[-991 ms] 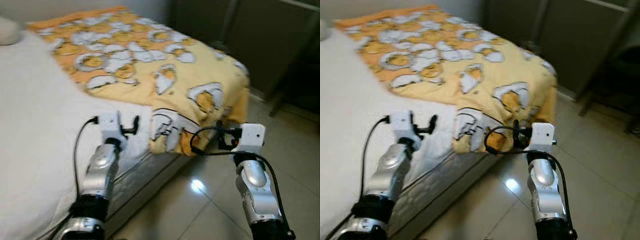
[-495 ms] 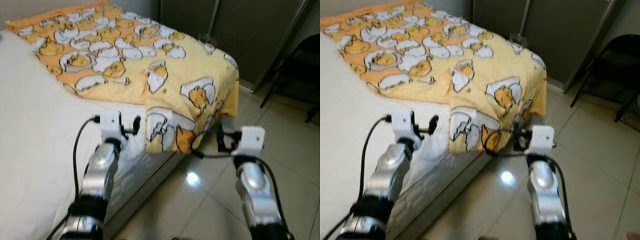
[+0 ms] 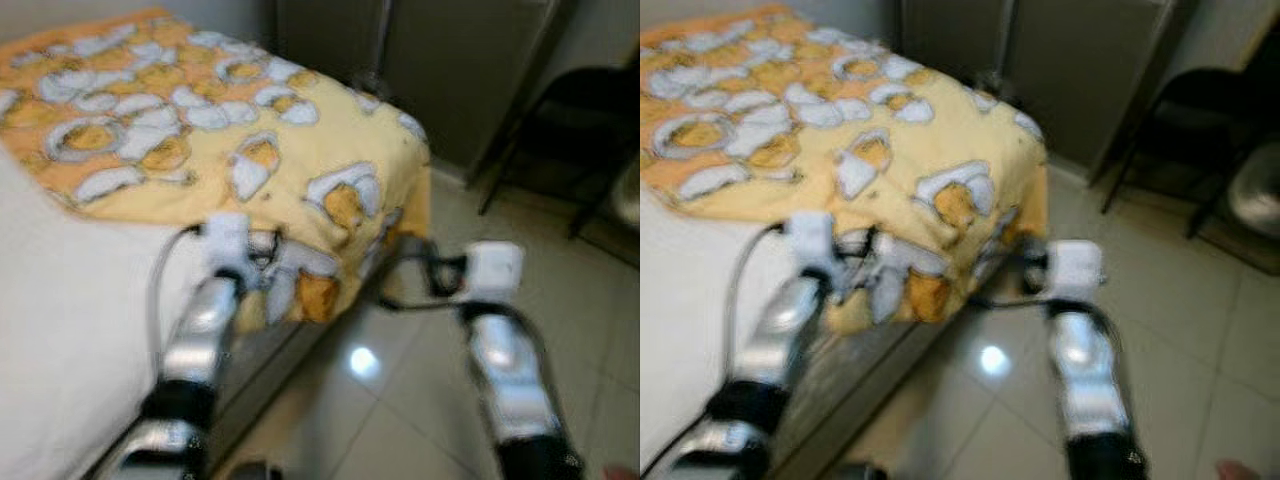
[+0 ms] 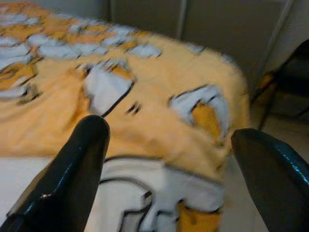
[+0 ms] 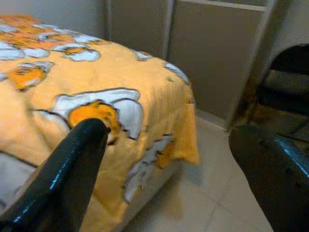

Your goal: Clean up the room

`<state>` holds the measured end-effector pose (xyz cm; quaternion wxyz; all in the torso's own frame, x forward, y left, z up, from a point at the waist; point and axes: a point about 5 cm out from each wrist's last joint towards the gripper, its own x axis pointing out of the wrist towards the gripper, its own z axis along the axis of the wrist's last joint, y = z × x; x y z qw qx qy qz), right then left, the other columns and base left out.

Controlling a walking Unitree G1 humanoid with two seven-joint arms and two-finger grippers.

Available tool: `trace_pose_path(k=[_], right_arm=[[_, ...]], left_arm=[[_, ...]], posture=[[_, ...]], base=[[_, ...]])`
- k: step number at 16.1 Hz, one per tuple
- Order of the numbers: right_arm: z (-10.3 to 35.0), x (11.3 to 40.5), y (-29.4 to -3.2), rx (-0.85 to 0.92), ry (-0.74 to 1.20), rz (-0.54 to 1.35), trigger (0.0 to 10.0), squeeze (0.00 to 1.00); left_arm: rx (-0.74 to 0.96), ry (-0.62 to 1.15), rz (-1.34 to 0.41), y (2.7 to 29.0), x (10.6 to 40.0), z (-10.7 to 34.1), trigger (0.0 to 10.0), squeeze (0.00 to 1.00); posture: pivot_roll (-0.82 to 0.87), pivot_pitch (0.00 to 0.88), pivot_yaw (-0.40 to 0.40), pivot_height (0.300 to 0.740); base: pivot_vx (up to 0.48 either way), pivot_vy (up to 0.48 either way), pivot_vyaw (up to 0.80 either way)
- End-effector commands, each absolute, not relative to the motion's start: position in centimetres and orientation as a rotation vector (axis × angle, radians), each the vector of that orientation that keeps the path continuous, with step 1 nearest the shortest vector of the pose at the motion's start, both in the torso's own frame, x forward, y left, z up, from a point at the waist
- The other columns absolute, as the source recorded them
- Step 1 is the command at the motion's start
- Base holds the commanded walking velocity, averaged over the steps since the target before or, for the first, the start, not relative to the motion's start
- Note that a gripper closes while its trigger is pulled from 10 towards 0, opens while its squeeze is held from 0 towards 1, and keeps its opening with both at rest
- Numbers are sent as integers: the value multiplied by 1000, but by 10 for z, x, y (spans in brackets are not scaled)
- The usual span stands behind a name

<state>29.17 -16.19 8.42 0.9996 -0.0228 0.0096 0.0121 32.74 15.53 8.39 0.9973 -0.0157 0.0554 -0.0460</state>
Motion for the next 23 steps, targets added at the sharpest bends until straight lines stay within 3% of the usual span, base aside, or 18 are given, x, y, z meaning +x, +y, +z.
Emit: trace_pose_path(k=[1,4,8,11,16,17,19,21,23], right_arm=[[82,289,-172,-70,35,-5,10000,0],[79,282,-168,-82,38,23,10000,0],[79,272,-168,-101,45,50,10000,0],[80,271,-169,-128,53,61,10000,0],[79,275,-164,-101,52,79,10000,8],[78,275,-163,-101,55,82,10000,149],[78,277,-162,-100,57,85,10000,169],[78,276,-161,-111,59,96,10000,259],[77,275,-165,-111,60,88,10000,263]], left_arm=[[-29,109,-98,151,329,85,10000,0],[6,204,49,177,342,76,10000,0],[66,184,106,188,351,85,10000,0],[48,118,59,186,353,94,10000,0],[57,110,39,170,345,85,10000,0],[50,118,26,166,343,83,10000,0],[46,112,14,162,342,82,10000,0],[35,108,6,155,340,82,10000,0],[12,107,0,150,337,80,10000,0]], posture=[[1,0,-5,730],[-12,0,-8,730],[-39,10,-3,730],[-42,9,0,730],[-8,0,-5,730],[-8,0,-2,730],[-12,0,1,730],[-15,0,2,730],[-24,0,1,730]], base=[[0,0,-788],[0,0,-513],[0,0,0],[0,0,0],[0,0,609],[0,0,513],[0,0,506],[0,0,488],[0,0,488]])
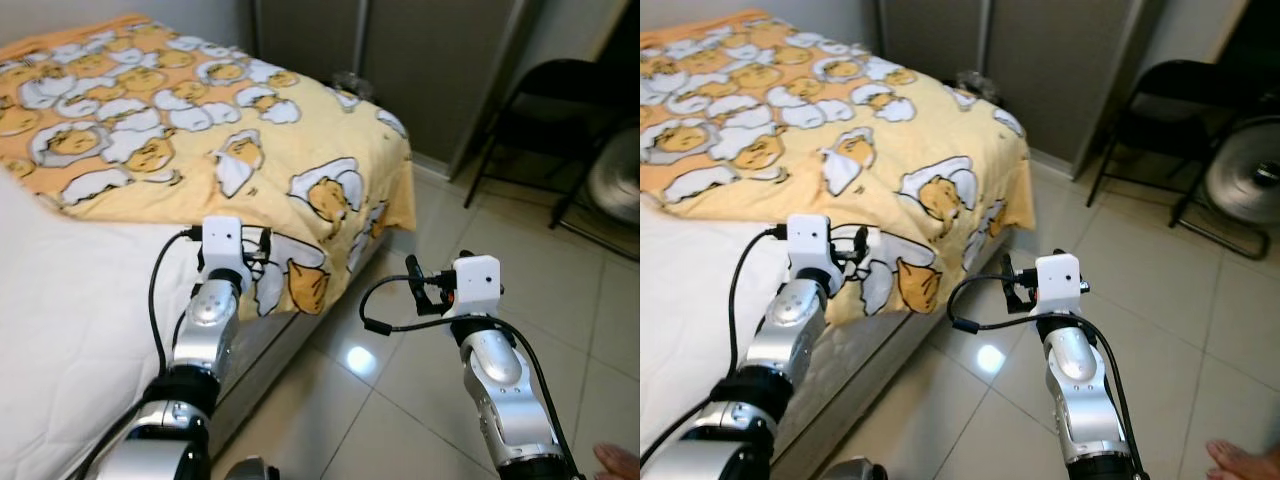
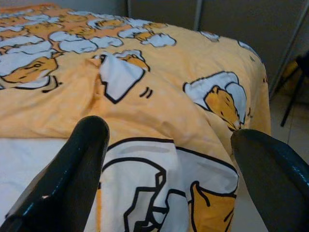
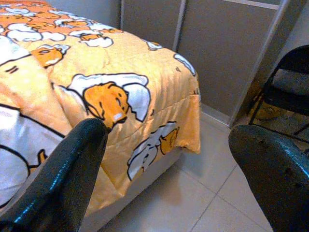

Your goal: Clean up the room

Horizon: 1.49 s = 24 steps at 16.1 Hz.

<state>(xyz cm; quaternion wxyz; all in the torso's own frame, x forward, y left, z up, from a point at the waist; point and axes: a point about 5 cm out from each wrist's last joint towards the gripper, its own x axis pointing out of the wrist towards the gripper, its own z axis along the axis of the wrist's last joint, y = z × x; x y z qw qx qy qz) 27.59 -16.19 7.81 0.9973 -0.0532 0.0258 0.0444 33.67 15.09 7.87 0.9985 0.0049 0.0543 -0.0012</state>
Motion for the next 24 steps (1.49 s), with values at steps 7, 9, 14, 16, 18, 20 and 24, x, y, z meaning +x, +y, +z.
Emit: trace_pose_path(k=[7,9,14,16,18,20,24], right_arm=[[74,274,-171,-132,74,65,10000,98],[74,273,-172,-134,74,63,10000,98],[74,270,-170,-135,75,71,10000,98],[73,265,-167,-128,80,87,10000,98],[72,256,-165,-130,90,106,10000,102],[72,248,-168,-134,100,106,10000,106],[75,223,-172,-156,131,125,10000,102]], left_arm=[[-40,112,21,144,333,79,10000,0],[-38,127,18,144,333,77,10000,0],[22,191,62,154,340,72,10000,0],[52,246,79,162,343,66,10000,0],[63,305,86,167,342,58,10000,0],[98,335,101,172,341,53,10000,0],[109,390,150,181,338,45,10000,0]], posture=[[-42,0,3,730],[-45,0,3,730],[-48,0,4,730],[-54,0,5,730],[-74,30,-1,730],[-97,74,-16,730],[-151,159,-35,730]], base=[[380,0,283],[465,0,0],[94,0,0],[0,0,0],[0,0,0],[0,0,0],[0,0,0]])
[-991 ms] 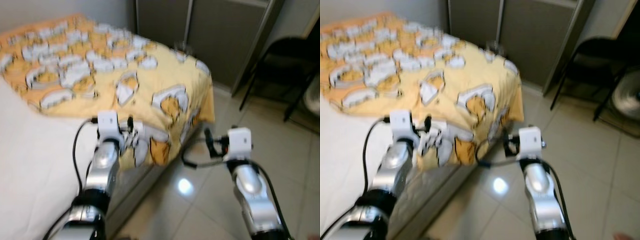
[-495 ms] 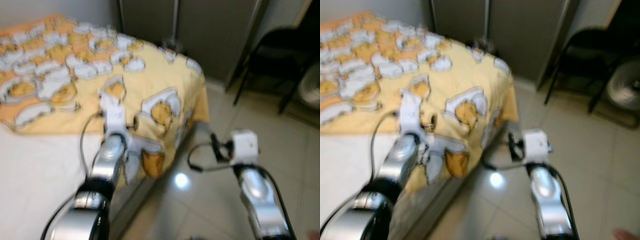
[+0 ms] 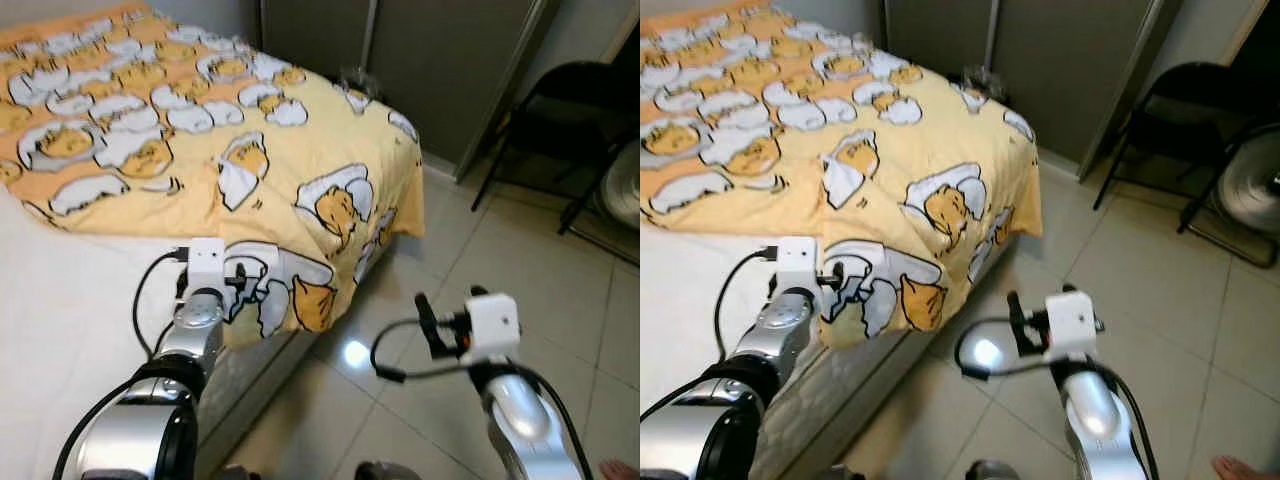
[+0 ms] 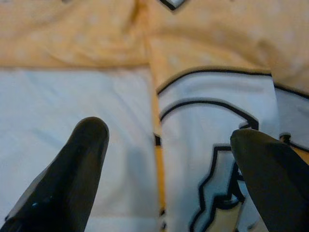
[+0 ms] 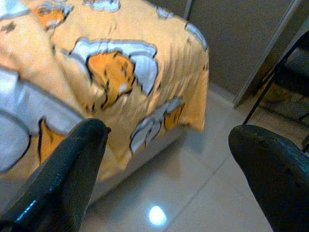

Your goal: Clean up the room

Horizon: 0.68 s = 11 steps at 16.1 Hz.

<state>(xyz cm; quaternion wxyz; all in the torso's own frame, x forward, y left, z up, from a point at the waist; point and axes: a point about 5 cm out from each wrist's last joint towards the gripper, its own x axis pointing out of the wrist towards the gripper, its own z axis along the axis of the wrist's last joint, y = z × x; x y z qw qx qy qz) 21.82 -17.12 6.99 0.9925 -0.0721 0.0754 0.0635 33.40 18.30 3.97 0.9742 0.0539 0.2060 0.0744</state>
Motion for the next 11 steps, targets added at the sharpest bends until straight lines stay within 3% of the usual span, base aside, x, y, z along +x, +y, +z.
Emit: trace_pose_path(k=[1,11], right_arm=[[75,214,-174,-159,159,144,10000,106],[79,184,-182,-184,256,147,10000,102]], left_arm=[[100,432,159,180,333,37,10000,0],[195,519,290,195,320,23,10000,0]], posture=[[-167,184,-43,730],[-252,230,-68,730]], base=[[0,0,0],[0,0,0]])
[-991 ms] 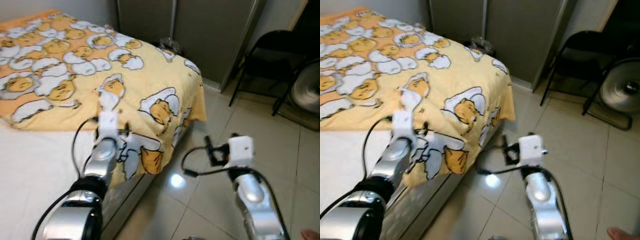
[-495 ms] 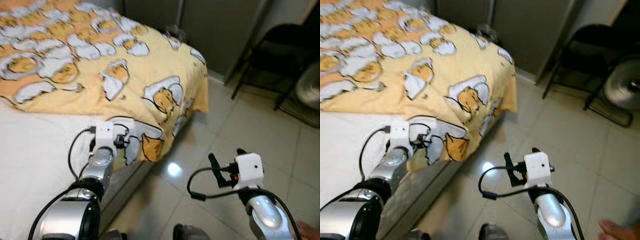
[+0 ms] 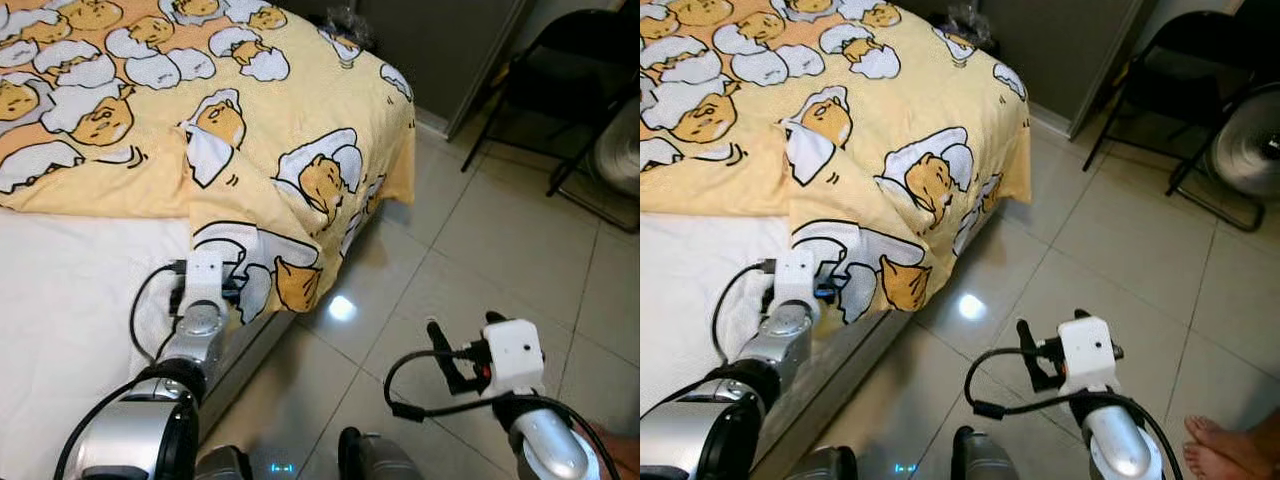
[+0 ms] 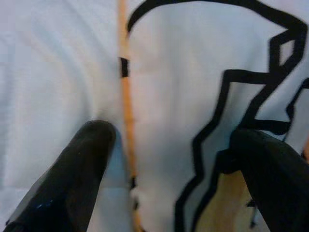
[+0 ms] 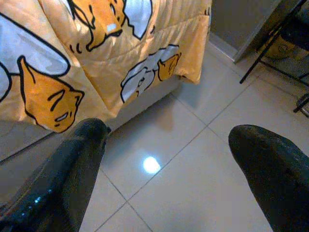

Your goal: Clean up the room

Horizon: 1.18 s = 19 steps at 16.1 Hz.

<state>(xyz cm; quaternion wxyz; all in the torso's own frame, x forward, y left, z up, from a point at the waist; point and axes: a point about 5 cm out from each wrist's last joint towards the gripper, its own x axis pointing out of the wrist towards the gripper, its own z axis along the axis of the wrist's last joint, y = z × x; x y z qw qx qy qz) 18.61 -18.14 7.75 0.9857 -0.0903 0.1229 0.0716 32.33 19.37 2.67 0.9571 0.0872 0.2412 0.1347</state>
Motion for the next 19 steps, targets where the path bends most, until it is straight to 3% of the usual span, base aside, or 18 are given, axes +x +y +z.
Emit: trace_pose_path(k=[1,3,4,5,8,15,19], right_arm=[[79,184,-181,-183,260,150,10000,102],[80,184,-182,-183,263,151,10000,98],[80,185,-183,-184,264,150,10000,102],[81,187,-183,-186,263,151,10000,102],[81,189,-184,-188,266,151,10000,102],[80,190,-185,-190,271,163,10000,102],[81,182,-158,-101,311,445,10000,110]], left_arm=[[188,525,301,197,319,22,10000,0],[151,536,273,194,318,19,10000,0],[115,548,249,190,317,17,3804,0],[66,573,218,185,316,14,0,0],[-23,614,92,170,312,6,0,0],[-98,597,14,162,310,5,0,0],[-122,604,-8,159,308,2,0,0]], posture=[[-252,229,-69,730],[-251,226,-71,730],[-249,225,-73,730],[-245,225,-75,730],[-243,222,-88,730],[-240,196,-97,730],[-237,188,-101,730]], base=[[0,0,0],[0,0,0],[0,0,0],[0,0,0],[0,0,0],[0,0,0],[0,0,0]])
